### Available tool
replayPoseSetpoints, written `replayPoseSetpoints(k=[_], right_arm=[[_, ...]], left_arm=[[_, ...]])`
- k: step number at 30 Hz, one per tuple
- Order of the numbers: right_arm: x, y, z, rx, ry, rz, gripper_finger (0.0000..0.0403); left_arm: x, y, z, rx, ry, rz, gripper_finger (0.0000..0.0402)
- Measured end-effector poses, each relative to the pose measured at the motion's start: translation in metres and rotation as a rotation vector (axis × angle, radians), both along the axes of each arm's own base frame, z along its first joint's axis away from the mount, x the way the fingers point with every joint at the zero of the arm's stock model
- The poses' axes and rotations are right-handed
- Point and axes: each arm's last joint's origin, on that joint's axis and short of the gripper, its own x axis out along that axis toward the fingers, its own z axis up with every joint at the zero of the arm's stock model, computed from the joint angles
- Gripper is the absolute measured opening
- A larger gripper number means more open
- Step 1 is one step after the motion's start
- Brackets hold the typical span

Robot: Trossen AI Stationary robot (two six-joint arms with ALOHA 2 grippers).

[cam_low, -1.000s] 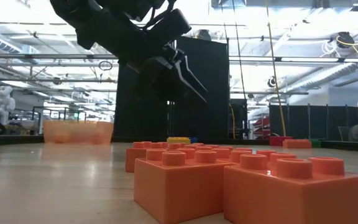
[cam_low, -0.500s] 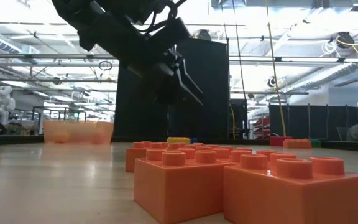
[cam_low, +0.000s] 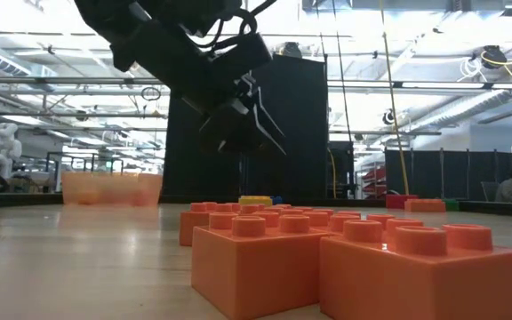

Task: Sort blocks by size
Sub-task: Put the red 8 stud game piece into the blue bin

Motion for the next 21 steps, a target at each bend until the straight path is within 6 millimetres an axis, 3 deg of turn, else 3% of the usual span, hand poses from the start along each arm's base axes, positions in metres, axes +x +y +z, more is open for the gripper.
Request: replayPoseSetpoints(k=[6,12,21], right_arm=[[0.0,-0.044,0.018,-0.207,-0.13,-0.003,0.0206],[-0.002,-0.084,0.029,-0.378,-0.119,-0.083,0.0206],[0.013,-0.137,0.033,-0.519,-0.067,-0.092,0.0206]], left_arm=[[0.006,0.022,0.002,-0.291,-0.021,-0.271,0.0272],[0.004,0.054,-0.001,-0.317,0.005,-0.184,0.0272],[0.0,0.07,-0.005,-0.327,0.047,-0.133,0.0272]])
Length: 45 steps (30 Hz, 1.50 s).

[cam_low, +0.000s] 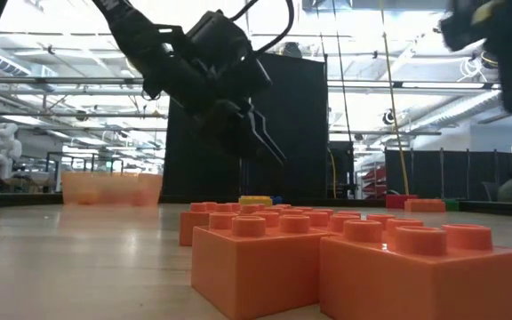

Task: Sort blocks by size
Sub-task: Put the red 8 stud game piece into the blue bin

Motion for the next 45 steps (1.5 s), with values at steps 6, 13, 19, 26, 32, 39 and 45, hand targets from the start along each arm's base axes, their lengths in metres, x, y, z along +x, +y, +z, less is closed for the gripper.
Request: replayPoseSetpoints(k=[6,13,19,26,32,39,45], right_arm=[[0.01,-0.044,0.001,-0.109,0.035,-0.011,0.0205],[0.016,-0.095,0.001,-0.141,0.042,-0.03,0.0205],[0.023,-0.141,0.0,-0.189,-0.038,-0.052,0.0205],[0.025,-0.194,-0.023,-0.141,0.039,-0.071,0.0205],[0.024,-0.229,-0.047,-0.111,0.127,-0.051,0.0205],[0.017,-0.269,-0.074,-0.103,0.155,-0.068,0.0205],[0.005,-0.294,-0.093,-0.037,0.223,-0.078,0.0205]], left_arm=[[-0.002,0.008,-0.002,-0.023,0.022,0.069,0.0272],[-0.002,0.008,-0.002,0.048,0.028,0.046,0.0272],[-0.002,0.017,-0.001,0.143,0.023,0.104,0.0272],[-0.01,0.04,-0.006,0.045,0.076,0.084,0.0272],[-0.014,0.061,-0.004,0.0,0.054,0.103,0.0272],[-0.016,0.07,-0.005,-0.002,0.054,0.126,0.0272],[-0.017,0.068,-0.006,-0.038,0.075,0.144,0.0272]])
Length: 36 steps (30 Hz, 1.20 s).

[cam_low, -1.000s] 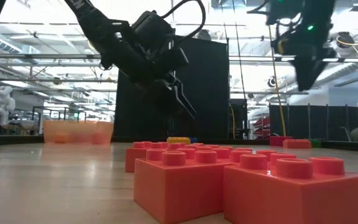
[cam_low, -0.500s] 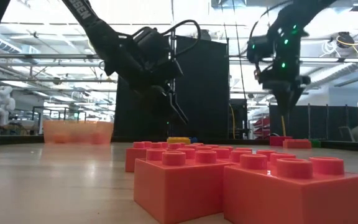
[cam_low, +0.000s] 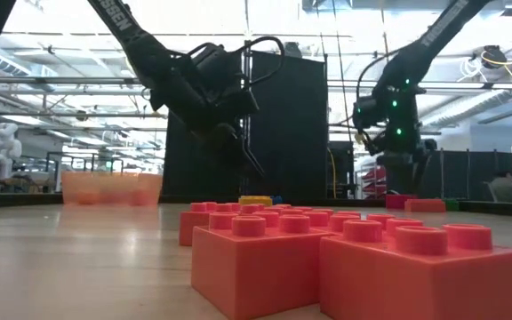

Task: Sort blocks by size
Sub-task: Put the red 8 stud game piece into the blue bin

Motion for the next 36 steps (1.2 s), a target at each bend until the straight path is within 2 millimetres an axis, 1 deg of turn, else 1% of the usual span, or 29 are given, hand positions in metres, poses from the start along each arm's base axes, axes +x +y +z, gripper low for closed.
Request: replayPoseSetpoints(k=[3,8,11,13,19,24,26,28,32,34,36], right_arm=[[-0.004,-0.009,-0.003,0.025,0.017,0.004,0.0205],[-0.004,-0.023,0.004,0.017,0.014,0.036,0.0205],[-0.004,-0.031,0.006,0.052,-0.052,0.039,0.0205],[-0.002,-0.035,0.0,0.097,-0.076,0.032,0.0205],[0.003,-0.044,-0.023,0.163,0.012,0.02,0.0205],[0.007,-0.051,-0.026,0.176,0.027,0.02,0.02],[0.008,-0.053,-0.024,0.17,0.023,0.021,0.0184],[0.008,-0.054,-0.021,0.17,0.024,0.021,0.0155],[0.009,-0.055,-0.017,0.176,0.031,0.023,0.0077],[0.009,-0.055,-0.015,0.177,0.033,0.033,0.0044],[0.009,-0.055,-0.014,0.179,0.033,0.042,0.0041]], left_arm=[[0.0,-0.004,-0.001,-0.029,0.011,0.012,0.0272],[0.001,-0.009,-0.001,-0.054,0.014,0.017,0.0272],[0.002,-0.013,-0.001,-0.055,0.014,0.007,0.0272],[0.002,-0.014,-0.002,-0.055,0.018,0.004,0.0272],[0.002,-0.015,-0.002,-0.057,0.03,0.002,0.0272],[0.002,-0.015,-0.002,-0.052,0.03,-0.002,0.0272],[0.002,-0.015,-0.002,-0.051,0.03,-0.002,0.0272],[0.002,-0.015,-0.002,-0.05,0.03,-0.001,0.0272],[0.002,-0.015,-0.002,-0.05,0.031,0.0,0.0272],[0.002,-0.015,-0.002,-0.051,0.031,0.0,0.0272],[0.001,-0.015,-0.003,-0.051,0.036,0.001,0.0272]])
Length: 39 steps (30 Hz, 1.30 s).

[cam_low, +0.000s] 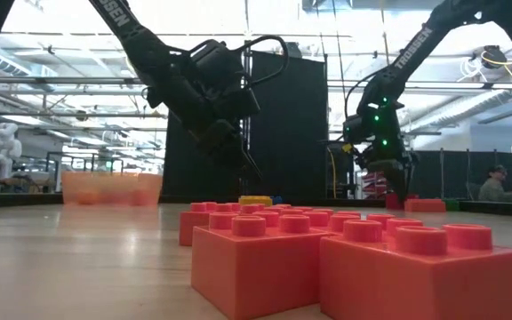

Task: Sort blocks by size
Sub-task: Put the red 8 stud game piece into the blue bin

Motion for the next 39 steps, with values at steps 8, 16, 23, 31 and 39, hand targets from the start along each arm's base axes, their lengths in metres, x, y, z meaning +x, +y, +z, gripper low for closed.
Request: replayPoseSetpoints(k=[8,16,23,31,39], right_arm=[[0.002,0.005,0.006,0.024,0.012,0.014,0.0044],[0.013,0.029,0.045,-0.055,-0.042,0.065,0.0045],[0.012,0.071,0.093,-0.094,-0.085,0.076,0.0046],[0.011,0.131,0.139,-0.149,-0.195,0.055,0.0046],[0.008,0.187,0.157,-0.127,-0.201,0.032,0.0047]], left_arm=[[0.0,0.0,0.0,0.0,0.002,0.0,0.0272],[0.001,0.0,0.001,0.024,-0.007,-0.011,0.0272],[0.0,0.002,0.0,0.063,0.003,0.033,0.0272],[0.002,0.004,0.003,0.102,-0.017,0.072,0.0272],[0.005,0.005,0.006,0.112,-0.066,0.075,0.0272]])
